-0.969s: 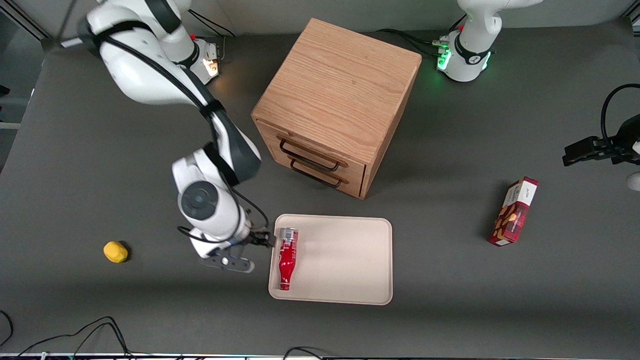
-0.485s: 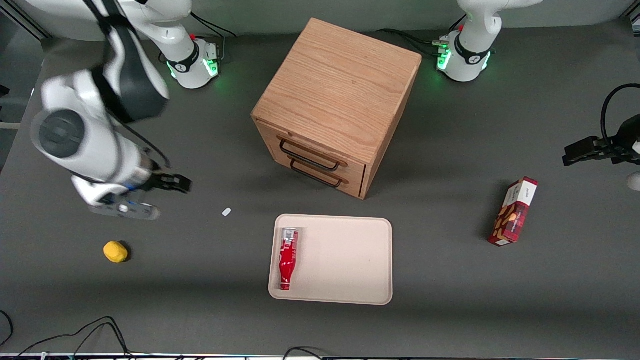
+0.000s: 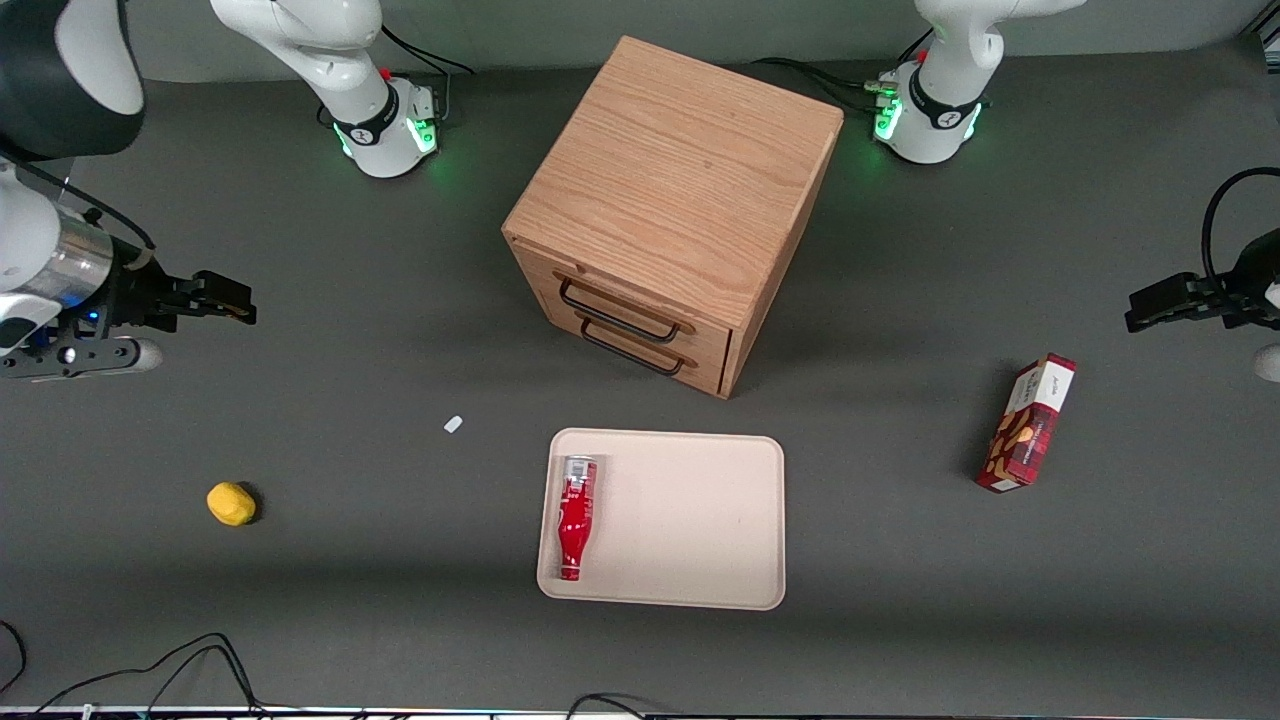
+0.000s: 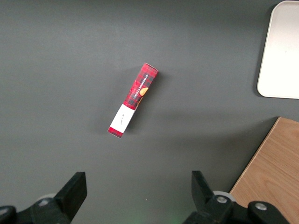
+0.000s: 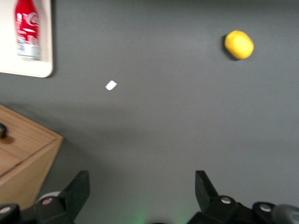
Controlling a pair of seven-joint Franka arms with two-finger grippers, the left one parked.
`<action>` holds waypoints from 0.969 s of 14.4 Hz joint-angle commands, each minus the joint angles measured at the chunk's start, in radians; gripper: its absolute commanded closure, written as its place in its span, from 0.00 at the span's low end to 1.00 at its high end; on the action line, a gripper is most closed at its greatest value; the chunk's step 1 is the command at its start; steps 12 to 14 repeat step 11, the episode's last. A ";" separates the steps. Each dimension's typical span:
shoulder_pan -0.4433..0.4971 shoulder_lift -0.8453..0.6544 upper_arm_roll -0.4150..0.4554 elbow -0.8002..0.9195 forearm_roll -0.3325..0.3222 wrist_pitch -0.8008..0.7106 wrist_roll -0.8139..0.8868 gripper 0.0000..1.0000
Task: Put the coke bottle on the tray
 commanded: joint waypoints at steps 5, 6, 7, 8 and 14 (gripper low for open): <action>0.230 -0.018 -0.238 0.008 0.031 -0.044 0.000 0.00; 0.225 -0.020 -0.236 0.009 0.028 -0.050 0.001 0.00; 0.222 -0.021 -0.234 0.011 0.028 -0.056 0.001 0.00; 0.221 -0.025 -0.234 0.009 0.028 -0.056 0.001 0.00; 0.219 -0.026 -0.233 0.006 0.027 -0.056 0.001 0.00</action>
